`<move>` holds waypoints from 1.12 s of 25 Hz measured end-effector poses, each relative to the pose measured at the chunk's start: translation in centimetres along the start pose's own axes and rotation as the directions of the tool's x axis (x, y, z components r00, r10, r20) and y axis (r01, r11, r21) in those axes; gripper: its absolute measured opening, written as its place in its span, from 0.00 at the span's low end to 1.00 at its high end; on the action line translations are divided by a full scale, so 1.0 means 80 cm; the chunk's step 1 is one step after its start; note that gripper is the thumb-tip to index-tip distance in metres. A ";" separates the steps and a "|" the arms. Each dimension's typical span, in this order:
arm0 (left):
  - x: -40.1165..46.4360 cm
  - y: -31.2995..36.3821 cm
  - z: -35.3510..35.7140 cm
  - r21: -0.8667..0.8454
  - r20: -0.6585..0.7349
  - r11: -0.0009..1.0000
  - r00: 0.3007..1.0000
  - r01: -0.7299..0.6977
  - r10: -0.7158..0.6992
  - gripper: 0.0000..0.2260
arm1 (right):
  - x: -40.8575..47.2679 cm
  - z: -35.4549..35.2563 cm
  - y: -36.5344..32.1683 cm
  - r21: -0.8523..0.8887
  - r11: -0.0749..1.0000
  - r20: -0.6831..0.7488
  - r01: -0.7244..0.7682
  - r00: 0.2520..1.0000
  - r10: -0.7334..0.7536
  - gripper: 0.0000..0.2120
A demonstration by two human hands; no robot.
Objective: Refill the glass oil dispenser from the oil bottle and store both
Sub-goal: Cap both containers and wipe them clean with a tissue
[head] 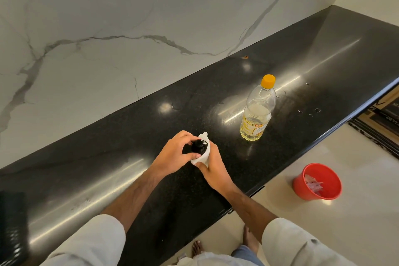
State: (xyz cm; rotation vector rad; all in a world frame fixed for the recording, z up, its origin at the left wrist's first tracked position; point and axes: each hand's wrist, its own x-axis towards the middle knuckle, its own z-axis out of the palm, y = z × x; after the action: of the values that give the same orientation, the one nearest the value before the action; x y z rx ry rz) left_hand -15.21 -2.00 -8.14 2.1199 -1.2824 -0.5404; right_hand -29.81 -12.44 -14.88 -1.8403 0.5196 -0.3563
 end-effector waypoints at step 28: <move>0.006 -0.011 0.043 -0.060 -0.048 0.977 0.977 0.203 -0.206 0.28 | 0.016 -0.019 0.004 -0.050 0.999 0.119 0.004 0.993 0.002 0.33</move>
State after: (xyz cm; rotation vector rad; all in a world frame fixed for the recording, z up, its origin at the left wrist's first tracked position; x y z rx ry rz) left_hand -16.52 -3.08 -11.30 2.2186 -1.0138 -0.5935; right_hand -29.54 -14.43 -14.72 -1.8971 0.4489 -0.2337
